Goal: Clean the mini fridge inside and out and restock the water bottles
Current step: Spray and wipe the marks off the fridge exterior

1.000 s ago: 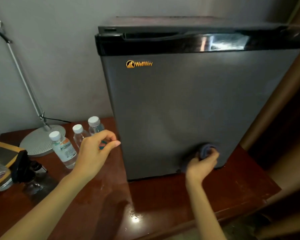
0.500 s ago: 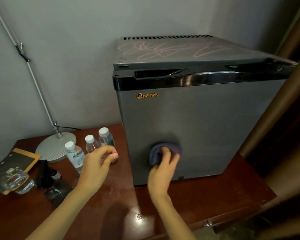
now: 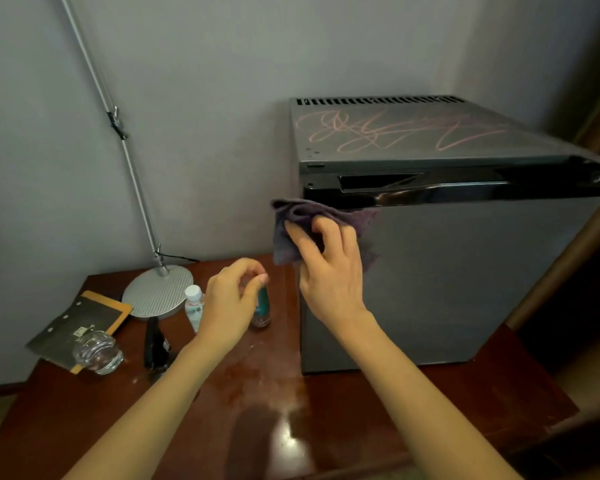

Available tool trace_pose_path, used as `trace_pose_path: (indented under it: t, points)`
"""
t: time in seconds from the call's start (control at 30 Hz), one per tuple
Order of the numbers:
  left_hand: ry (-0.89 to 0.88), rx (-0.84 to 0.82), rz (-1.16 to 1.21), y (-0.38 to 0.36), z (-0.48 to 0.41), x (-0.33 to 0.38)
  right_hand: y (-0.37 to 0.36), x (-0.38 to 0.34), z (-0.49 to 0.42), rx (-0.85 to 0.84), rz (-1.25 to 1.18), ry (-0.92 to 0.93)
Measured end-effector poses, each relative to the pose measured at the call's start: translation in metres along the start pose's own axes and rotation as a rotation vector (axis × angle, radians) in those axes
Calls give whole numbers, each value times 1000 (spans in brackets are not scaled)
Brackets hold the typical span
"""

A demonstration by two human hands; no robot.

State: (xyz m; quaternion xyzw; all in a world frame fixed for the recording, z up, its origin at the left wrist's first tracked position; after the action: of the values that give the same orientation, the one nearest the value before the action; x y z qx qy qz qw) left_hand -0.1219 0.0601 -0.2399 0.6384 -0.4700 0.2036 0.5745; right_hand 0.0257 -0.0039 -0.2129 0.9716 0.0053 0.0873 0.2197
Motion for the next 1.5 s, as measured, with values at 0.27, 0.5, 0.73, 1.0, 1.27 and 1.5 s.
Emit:
trace_pose_path:
  t: [0.27, 0.5, 0.73, 1.0, 1.27, 1.5]
  points:
    - [-2, -43, 62, -6, -10, -9, -63, -29, 109, -706, 78, 228]
    - [-12, -112, 65, -21, -9, -38, -102, -58, 241, -1158, 120, 407]
    - [-41, -118, 43, -23, -14, -56, -99, -54, 248, -1184, 114, 635]
    - [-265, -111, -104, 5, -35, 3, -27, -2, 118, -578, -20, 456]
    - [-368, -52, -201, 72, -62, 84, 65, 39, -17, -199, 98, 397]
    - [-507, -121, -315, 76, -63, 145, 131, 105, -81, -54, 144, 70]
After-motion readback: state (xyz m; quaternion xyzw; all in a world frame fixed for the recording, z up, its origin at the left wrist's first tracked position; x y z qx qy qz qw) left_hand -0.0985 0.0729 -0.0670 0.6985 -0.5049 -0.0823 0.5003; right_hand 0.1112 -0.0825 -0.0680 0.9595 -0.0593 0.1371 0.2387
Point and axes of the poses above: each hand's wrist, its own z-axis away from the middle knuckle, its own y-axis out of the back of the hand, x = y × z, the point moved 1 cm from there along -z, towards the middle knuckle, and after that the axes turned 13 degrees about y, right-handed, at the moved point
